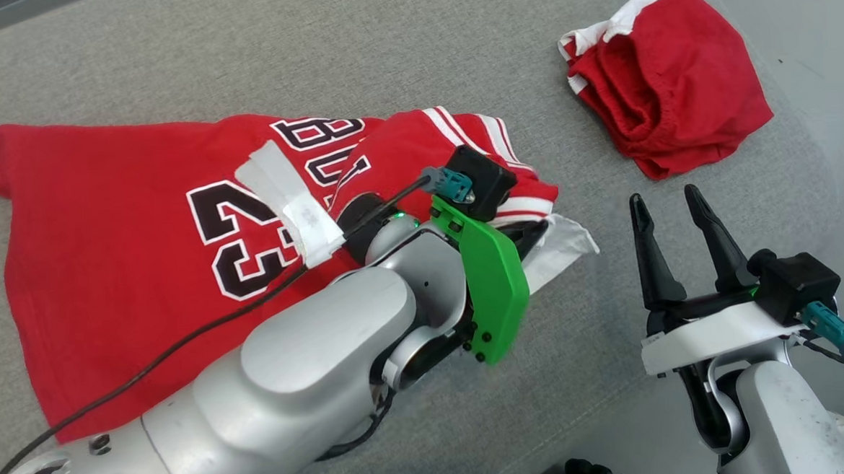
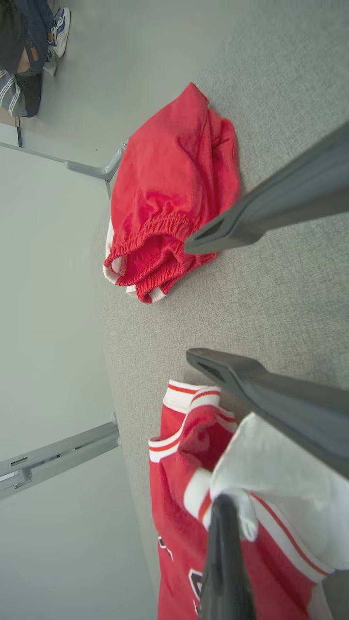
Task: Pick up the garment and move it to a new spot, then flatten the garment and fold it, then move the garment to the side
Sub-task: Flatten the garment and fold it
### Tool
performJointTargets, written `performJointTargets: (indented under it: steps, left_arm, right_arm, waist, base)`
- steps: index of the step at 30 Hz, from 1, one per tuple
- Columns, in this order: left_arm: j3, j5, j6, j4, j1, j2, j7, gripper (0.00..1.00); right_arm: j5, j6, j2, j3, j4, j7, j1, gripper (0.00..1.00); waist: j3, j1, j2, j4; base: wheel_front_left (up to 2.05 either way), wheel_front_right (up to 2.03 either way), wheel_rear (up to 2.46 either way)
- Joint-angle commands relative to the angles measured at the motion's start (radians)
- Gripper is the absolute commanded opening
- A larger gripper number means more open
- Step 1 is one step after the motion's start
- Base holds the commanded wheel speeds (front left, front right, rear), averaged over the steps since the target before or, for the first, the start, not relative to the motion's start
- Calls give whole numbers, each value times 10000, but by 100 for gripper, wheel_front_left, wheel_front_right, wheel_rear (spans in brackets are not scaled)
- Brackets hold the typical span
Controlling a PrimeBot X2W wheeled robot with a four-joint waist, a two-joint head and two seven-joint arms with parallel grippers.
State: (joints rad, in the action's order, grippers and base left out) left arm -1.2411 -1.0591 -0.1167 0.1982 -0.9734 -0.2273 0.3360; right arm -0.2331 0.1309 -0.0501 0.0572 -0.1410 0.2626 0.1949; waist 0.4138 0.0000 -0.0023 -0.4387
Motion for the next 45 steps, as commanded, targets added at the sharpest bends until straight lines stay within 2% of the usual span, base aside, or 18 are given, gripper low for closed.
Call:
performJointTargets:
  steps: [1, 2, 3, 4, 8, 11, 15, 17, 19, 23, 27, 32, 37, 40, 45]
  left_arm:
    - [38, 100, 86, 177, -70, 59, -217, 0]
    - [183, 131, 113, 555, -46, 256, -580, 22]
    - [262, 239, 122, 916, -31, 427, -903, 71]
    - [249, 378, 170, 1289, -64, 550, -1154, 100]
    - [226, 494, 260, 2309, 138, 845, -1649, 100]
    - [222, 357, 346, 2418, 309, 918, -1715, 100]
    - [531, 680, -22, 1749, 443, 597, -2643, 100]
    - [720, 955, -357, 1256, 577, 294, -3215, 100]
    - [1033, 1166, -910, 387, 956, -342, -3907, 100]
    - [1406, 1357, -1634, -640, 1794, -1431, -4663, 100]
    - [1905, 1266, -2226, -1347, 2868, -2495, -5419, 100]
    - [2625, 1074, -2738, -1752, 4266, -3333, -5888, 100]
    - [3446, 1109, -2869, -1830, 5374, -3615, -6022, 100]
    - [4558, 1546, -2764, -2043, 6372, -3435, -6010, 100]
    - [6332, 2409, -2315, -2179, 8108, -2939, -6012, 100]
  right_arm:
    - [-21, -4, -11, 28, -6, 27, 50, 100]
    - [-18, -4, -11, 42, -15, 29, 22, 100]
    - [-15, -4, -11, 56, -26, 27, -1, 100]
    - [-13, -4, -11, 76, -34, 29, -16, 100]
    - [31, -4, -12, 12, -6, 29, -110, 100]
    - [167, -4, -9, -169, 75, 29, -223, 100]
    - [498, -4, -15, -563, 291, 29, -283, 100]
    - [719, -4, -18, -822, 455, 27, -315, 100]
    - [1107, -4, -14, -1174, 713, 29, -434, 100]
    - [1677, -4, -17, -1541, 1034, 27, -548, 100]
    - [2106, -4, -17, -1810, 1265, 27, -740, 100]
    - [2438, -4, -20, -1980, 1259, 29, -846, 100]
    - [2686, -4, -20, -1869, 1098, 29, -983, 100]
    - [2784, -4, -21, -1862, 921, 29, -1184, 100]
    - [2839, -4, -23, -1825, 643, 29, -1468, 100]
  waist:
    - [38, 0, 23, -188]
    - [33, 0, 23, -236]
    - [24, 0, 23, -284]
    - [12, 0, 23, -330]
    - [-65, 0, 23, -379]
    - [-155, 0, 23, -226]
    - [-339, 0, 23, 176]
    - [-458, 0, 23, 467]
    - [-675, 0, 23, 961]
    - [-950, 0, 23, 1673]
    - [-1172, 0, 23, 2329]
    - [-1333, 0, 23, 3017]
    - [-1533, 0, 23, 3441]
    - [-1778, 0, 23, 3745]
    - [-2167, 0, 23, 4013]
  base:
    - [0, 0, 0]
    - [0, 0, 0]
    - [0, 0, 0]
    - [0, 0, 0]
    - [0, 0, 0]
    - [0, 0, 0]
    - [0, 0, 0]
    - [0, 0, 0]
    - [0, 0, 0]
    - [0, 0, 0]
    - [0, 0, 0]
    - [0, 0, 0]
    - [0, 0, 0]
    - [0, 0, 0]
    - [0, 0, 0]
